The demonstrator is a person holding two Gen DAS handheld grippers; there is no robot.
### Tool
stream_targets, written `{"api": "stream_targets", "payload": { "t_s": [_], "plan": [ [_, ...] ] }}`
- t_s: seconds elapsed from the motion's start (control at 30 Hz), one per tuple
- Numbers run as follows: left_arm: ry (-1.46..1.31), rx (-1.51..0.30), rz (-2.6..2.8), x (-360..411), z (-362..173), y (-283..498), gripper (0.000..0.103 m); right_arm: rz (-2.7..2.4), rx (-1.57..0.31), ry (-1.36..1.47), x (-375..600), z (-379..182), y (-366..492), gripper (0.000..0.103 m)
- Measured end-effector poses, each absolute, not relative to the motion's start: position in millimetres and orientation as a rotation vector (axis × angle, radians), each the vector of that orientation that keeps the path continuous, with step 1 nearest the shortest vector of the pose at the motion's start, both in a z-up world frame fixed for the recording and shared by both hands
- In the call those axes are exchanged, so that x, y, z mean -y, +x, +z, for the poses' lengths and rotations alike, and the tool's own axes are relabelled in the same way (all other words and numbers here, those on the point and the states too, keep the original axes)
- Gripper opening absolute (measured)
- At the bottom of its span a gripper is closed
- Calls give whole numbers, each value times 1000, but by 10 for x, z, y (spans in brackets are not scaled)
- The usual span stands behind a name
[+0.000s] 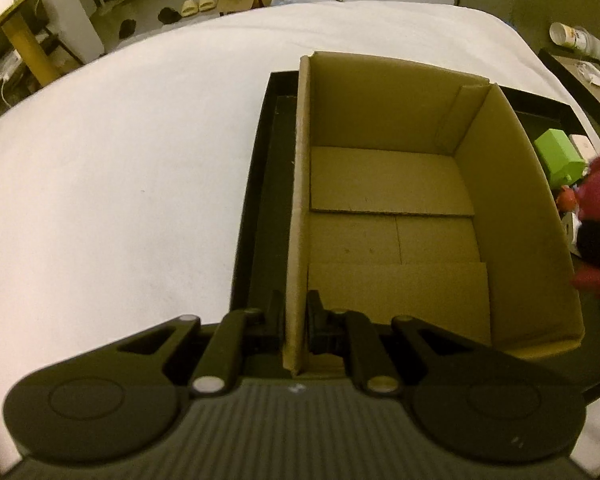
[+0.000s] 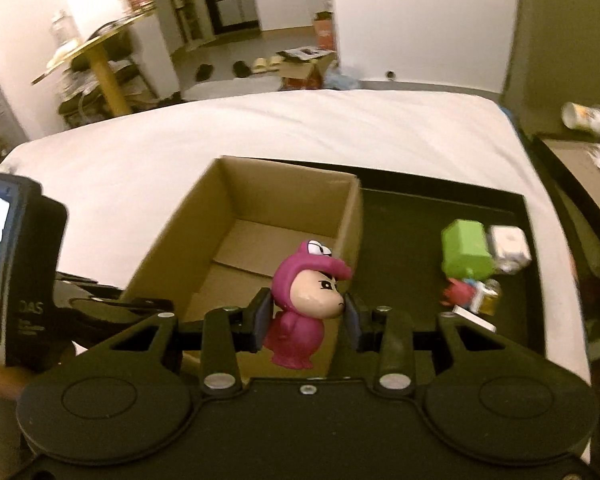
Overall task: Organize rigid objects
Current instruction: 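Carry the pink doll into the box and open the right gripper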
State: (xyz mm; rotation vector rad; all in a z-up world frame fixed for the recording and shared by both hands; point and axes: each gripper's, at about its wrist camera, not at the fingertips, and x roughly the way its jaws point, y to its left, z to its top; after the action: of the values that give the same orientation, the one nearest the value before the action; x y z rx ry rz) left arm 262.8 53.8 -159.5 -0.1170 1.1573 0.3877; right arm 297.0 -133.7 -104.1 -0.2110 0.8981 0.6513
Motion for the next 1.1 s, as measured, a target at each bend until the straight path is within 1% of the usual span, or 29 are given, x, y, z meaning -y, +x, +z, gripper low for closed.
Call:
{"api": "stream_targets", "payload": {
  "t_s": [0.33,0.57,1.1],
  "plan": [
    [-84,-1149,396,-524,-1571,2572,9,800,-897,-289,1018,-1153,2884,38],
    [-140,-1156,434,-497,-1530,2584,9,899,-879,-360,762,-1207,2805,38],
    [-170,-1159,426,-359,-1497,2561,9,1040,-930,-476,470,-1365,3166,38]
  ]
}}
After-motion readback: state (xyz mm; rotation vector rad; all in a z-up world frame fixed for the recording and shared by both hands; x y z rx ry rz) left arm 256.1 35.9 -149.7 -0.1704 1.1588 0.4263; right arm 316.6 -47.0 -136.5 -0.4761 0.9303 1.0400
